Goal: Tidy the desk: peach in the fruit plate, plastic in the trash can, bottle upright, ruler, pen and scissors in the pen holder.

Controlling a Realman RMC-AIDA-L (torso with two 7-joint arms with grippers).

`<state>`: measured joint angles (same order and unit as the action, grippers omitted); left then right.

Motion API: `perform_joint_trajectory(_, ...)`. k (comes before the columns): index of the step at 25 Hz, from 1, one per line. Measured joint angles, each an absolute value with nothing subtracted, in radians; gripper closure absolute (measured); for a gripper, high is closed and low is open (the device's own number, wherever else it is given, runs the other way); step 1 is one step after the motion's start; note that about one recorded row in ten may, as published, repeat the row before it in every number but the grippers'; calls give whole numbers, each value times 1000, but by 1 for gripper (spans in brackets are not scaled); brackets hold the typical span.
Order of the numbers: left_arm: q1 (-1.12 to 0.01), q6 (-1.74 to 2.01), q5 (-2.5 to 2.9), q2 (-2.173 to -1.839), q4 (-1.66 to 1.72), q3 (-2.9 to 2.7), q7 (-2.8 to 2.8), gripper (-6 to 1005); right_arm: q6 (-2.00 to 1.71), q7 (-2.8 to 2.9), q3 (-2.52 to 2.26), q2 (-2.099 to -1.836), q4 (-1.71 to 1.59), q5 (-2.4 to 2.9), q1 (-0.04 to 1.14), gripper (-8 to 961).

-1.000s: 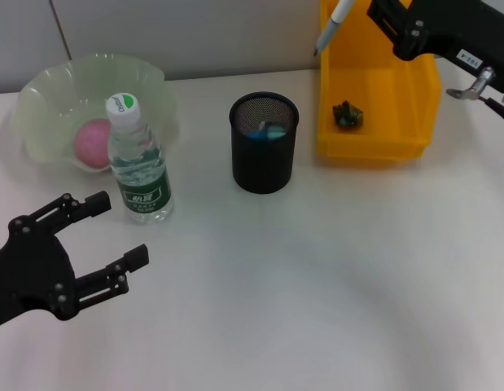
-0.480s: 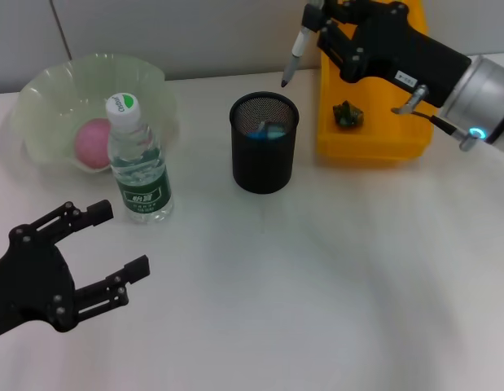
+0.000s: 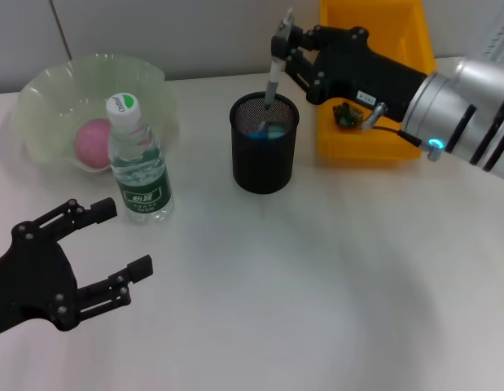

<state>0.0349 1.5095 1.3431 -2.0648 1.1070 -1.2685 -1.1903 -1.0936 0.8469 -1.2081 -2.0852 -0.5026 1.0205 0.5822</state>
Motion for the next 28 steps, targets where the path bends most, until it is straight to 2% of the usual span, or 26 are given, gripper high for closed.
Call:
perform_joint_trajectory(14, 26, 1513, 1345, -2065, 1061, -1261, -1171, 175, -1057, 823, -1310, -2088, -458, 1019, 618, 716)
perform_joint_trajectory(19, 29, 1518, 1346, -2064, 1055, -1247, -1157, 175, -1067, 830, -1311, -2084, -479, 1019, 610, 486)
perform_joint_trajectory(23, 27, 1525, 1346, -2063, 1047, -1247, -1155, 175, -1111, 854, -1311, -2079, -513, 1026, 577, 410)
perform_joint_trajectory(24, 25, 1531, 1347, -2062, 1041, -1247, -1156, 175, -1201, 927, -1309, -2067, -572, 1070, 527, 391)
perform_joint_trajectory(25, 24, 1542, 1352, -2062, 1031, -1247, -1155, 175, -1201, 927, -1309, -2067, -572, 1070, 527, 373)
perform_joint_trajectory(26, 23, 1550, 1355, -2062, 1026, -1246, -1155, 175, -1311, 1035, -1290, -2047, -648, 1172, 476, 354)
perform_joint_trajectory(28, 20, 1583, 1383, -2061, 1006, -1239, -1149, 175, -1383, 1088, -1264, -2038, -678, 1252, 458, 316)
